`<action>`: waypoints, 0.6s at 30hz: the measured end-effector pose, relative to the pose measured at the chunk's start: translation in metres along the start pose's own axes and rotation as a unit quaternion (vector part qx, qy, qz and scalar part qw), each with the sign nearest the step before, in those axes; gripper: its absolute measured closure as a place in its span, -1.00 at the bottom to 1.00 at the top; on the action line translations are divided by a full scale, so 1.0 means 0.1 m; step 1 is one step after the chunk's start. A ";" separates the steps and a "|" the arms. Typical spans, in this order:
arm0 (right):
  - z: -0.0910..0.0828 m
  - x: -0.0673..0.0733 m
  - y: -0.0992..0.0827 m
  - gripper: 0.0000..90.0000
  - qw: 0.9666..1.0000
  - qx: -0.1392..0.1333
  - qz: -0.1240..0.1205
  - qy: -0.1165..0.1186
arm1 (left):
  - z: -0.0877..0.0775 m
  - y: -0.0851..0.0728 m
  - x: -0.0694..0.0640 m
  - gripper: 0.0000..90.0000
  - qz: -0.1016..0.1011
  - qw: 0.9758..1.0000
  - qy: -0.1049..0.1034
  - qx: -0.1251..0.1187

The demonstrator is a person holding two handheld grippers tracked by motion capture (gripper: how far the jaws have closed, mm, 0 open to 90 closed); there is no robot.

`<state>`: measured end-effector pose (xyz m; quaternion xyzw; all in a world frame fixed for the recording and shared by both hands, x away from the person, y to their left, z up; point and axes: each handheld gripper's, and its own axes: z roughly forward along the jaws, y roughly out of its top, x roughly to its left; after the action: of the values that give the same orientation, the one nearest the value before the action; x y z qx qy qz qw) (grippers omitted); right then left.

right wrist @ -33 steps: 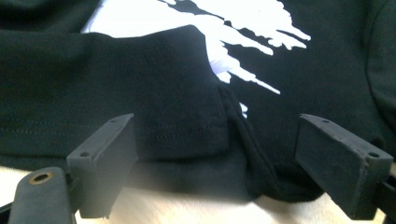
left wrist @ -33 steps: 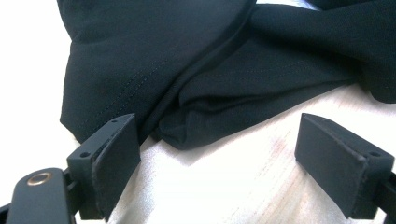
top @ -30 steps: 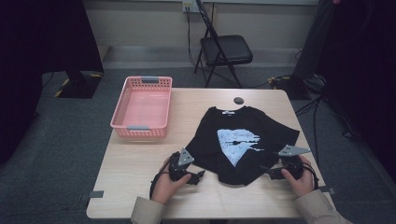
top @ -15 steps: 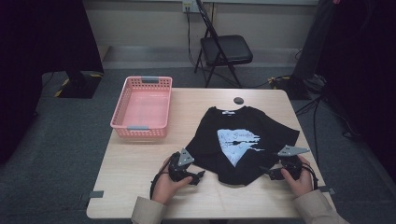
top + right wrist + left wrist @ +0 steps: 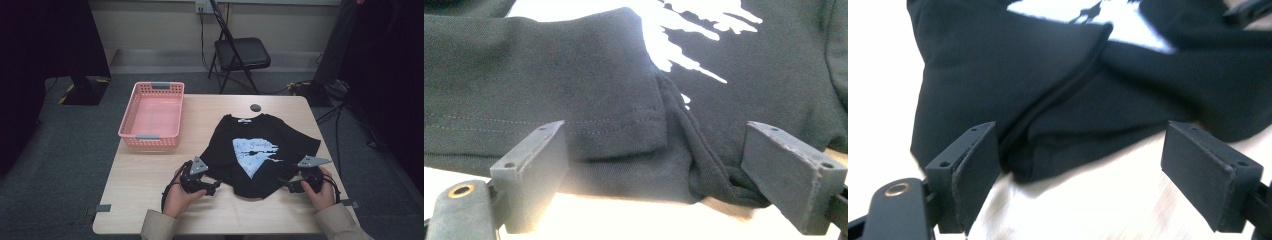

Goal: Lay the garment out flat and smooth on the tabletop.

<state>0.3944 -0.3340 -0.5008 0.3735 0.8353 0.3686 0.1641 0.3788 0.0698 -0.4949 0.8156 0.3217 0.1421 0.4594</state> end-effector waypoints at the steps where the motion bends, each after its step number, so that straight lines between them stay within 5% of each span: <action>1: 0.00 0.00 0.00 -0.74 1.000 0.000 0.000 0.001 | 0.00 0.02 0.00 -0.63 -0.002 1.000 -0.001 -0.002; 18: 0.00 0.00 0.00 -0.74 1.000 0.000 0.000 0.001 | 0.23 0.47 0.02 -0.45 -0.004 1.000 -0.001 -0.009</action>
<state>0.3945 -0.3341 -0.5008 0.3733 0.8354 0.3688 0.1633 0.4113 0.0390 -0.4673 0.8102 0.3233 0.1428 0.4675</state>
